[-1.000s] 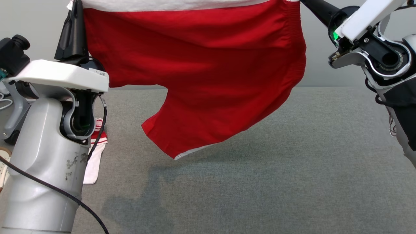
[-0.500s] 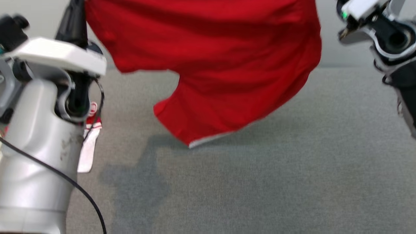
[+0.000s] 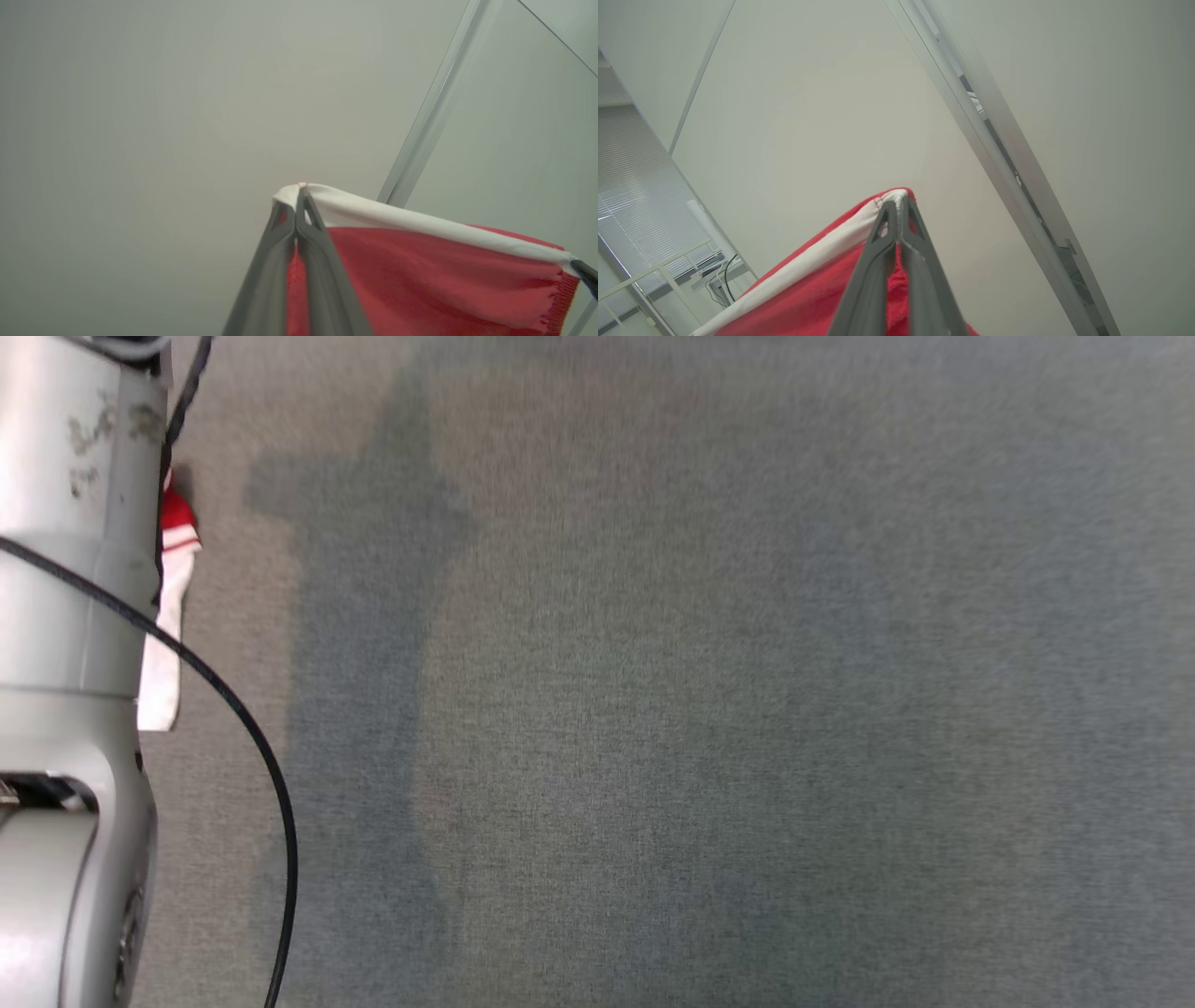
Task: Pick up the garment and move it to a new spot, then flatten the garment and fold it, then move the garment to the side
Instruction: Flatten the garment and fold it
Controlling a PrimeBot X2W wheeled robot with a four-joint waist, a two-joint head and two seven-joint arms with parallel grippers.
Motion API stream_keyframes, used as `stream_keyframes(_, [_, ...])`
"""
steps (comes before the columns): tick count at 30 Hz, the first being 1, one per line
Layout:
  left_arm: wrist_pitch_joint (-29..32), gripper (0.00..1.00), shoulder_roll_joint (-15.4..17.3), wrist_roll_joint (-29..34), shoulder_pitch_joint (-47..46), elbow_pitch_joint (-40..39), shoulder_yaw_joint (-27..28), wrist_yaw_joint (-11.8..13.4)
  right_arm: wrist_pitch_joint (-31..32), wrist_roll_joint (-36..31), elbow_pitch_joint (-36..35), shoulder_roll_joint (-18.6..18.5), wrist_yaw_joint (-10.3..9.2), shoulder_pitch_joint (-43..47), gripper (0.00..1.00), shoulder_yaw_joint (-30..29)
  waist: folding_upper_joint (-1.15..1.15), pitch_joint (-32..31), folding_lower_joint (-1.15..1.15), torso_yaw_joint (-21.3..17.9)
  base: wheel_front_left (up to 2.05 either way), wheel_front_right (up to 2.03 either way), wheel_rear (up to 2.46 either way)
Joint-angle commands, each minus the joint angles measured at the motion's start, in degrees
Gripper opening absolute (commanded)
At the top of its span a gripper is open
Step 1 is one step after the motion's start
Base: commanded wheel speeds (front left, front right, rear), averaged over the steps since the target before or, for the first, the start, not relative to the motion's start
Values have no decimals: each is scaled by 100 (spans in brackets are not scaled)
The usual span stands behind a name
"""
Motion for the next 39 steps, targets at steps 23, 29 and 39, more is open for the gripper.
stream_keyframes(23, [-311, 0, -333, 79, 1058, 333, -361, -179, -344, 345, -691, -184, 1, 1937, 0, 86, 0, 954, 0, 144, 0, 0, 0])
stream_keyframes(29, [-311, 0, -403, -18, 1734, 384, -496, -180, 97, 859, -1010, -408, 1, 2668, 0, 426, 0, 629, 0, 137, 0, 0, 0])
stream_keyframes(39, [-312, 0, -464, -249, 2694, 414, -456, -180, 839, 1455, -1549, -827, 2, 3828, 0, 877, 0, -29, 0, 71, 0, 0, 0])
